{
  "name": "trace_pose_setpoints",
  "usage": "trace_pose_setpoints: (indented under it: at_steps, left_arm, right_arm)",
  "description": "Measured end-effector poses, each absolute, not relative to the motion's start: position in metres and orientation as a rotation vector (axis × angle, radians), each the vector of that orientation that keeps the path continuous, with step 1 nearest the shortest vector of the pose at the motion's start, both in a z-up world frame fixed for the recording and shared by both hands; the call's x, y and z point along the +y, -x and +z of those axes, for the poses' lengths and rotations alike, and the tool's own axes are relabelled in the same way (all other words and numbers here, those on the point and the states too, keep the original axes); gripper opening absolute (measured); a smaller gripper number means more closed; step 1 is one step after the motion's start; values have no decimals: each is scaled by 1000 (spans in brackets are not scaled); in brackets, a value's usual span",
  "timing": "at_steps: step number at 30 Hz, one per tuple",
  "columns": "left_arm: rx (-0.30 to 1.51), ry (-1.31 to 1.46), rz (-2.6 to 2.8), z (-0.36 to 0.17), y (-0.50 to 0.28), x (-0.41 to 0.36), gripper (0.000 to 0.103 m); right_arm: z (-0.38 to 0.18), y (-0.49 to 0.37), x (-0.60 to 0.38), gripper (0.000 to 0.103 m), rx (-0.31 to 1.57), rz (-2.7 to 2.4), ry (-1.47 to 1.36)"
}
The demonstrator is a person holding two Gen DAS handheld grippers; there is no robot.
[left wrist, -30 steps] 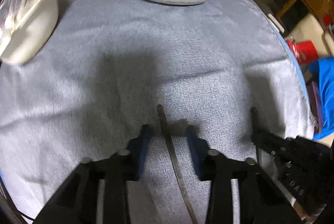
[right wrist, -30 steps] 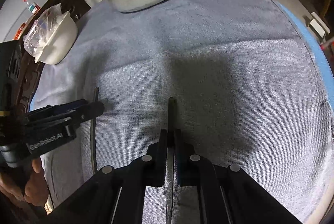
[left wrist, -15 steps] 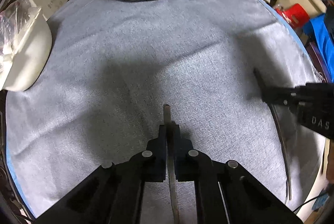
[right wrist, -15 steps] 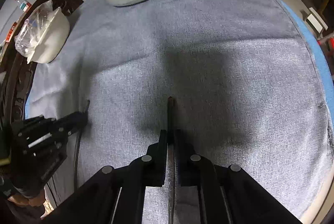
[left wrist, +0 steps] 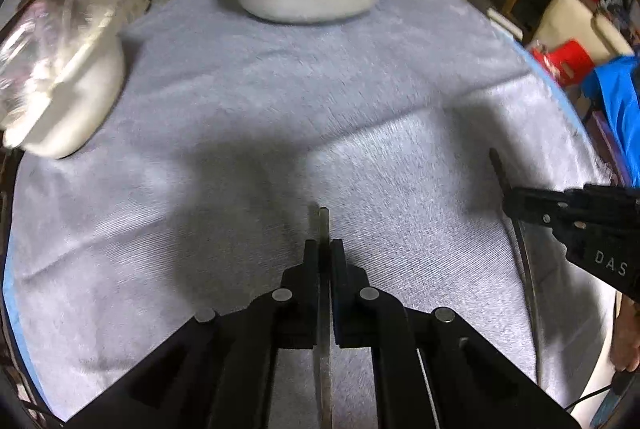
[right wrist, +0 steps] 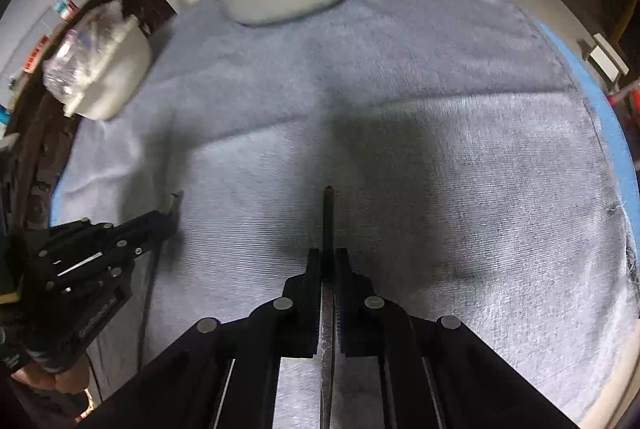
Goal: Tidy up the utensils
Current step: 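Lift both held chopsticks and carry them over the gray cup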
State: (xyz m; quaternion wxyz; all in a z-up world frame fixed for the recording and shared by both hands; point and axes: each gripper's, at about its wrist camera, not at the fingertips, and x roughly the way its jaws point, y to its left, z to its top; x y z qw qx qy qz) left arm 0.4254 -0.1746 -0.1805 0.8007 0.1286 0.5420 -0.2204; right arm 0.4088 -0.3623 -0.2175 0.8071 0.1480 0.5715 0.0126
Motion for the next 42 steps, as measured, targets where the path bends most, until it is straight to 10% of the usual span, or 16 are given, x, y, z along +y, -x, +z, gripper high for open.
trace_pose_setpoints:
  at_steps: [21,42]
  left_arm:
    - [662,-38,-387,-18,-291,-68,5]
    - [386,189,-321,29,-177,-22,5]
  right_arm:
    - [-69,-269,-332,7,684,39,-255]
    - [-21,-134,-294,7,299,38,-347]
